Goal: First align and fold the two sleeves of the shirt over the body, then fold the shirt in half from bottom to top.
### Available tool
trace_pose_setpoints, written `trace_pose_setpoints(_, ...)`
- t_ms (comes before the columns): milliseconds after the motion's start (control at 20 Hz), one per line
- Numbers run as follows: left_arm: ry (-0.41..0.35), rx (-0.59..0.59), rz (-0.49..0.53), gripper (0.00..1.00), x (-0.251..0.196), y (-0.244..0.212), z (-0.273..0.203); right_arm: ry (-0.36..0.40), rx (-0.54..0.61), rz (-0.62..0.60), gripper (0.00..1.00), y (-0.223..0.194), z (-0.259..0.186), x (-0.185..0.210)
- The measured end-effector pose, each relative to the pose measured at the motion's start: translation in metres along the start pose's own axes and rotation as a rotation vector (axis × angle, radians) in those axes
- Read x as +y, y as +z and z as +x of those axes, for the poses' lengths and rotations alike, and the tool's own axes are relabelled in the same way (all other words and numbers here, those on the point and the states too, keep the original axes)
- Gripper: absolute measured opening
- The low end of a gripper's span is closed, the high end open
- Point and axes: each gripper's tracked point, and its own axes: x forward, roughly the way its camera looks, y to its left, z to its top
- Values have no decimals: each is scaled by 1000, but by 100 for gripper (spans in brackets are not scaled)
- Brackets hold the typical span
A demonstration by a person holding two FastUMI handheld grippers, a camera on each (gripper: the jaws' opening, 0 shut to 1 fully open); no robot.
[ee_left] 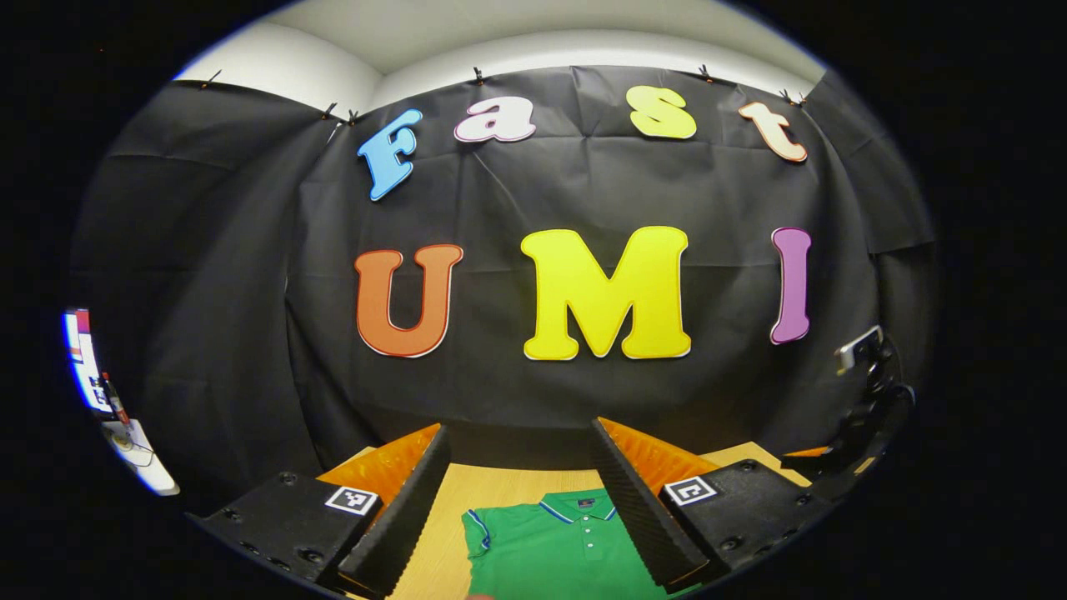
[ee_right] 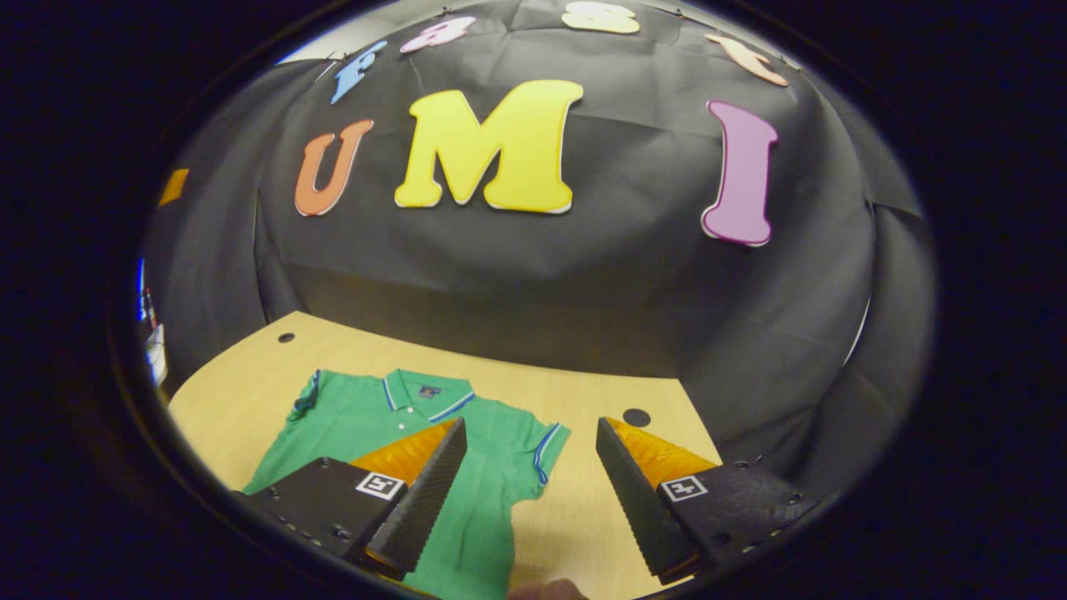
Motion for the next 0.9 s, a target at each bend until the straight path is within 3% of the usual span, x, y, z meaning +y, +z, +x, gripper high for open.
trace_pose_setpoints(350, 37, 36, 17, 100, -4, -13, 9, 20, 160, -47, 98, -68, 97, -11)
trace_pose_setpoints(650, 66, 84, 74, 100, -11, -31, 5, 75, 256, -51, 92, -115, 144, -14)
trace_pose_setpoints(850, 71, 122, 82, 100, -18, -45, 5, 93, 315, -8, 75, -133, 157, -15)
trace_pose_setpoints(900, 74, 128, 87, 100, -20, -46, 5, 98, 328, 12, 60, -137, 158, -16)
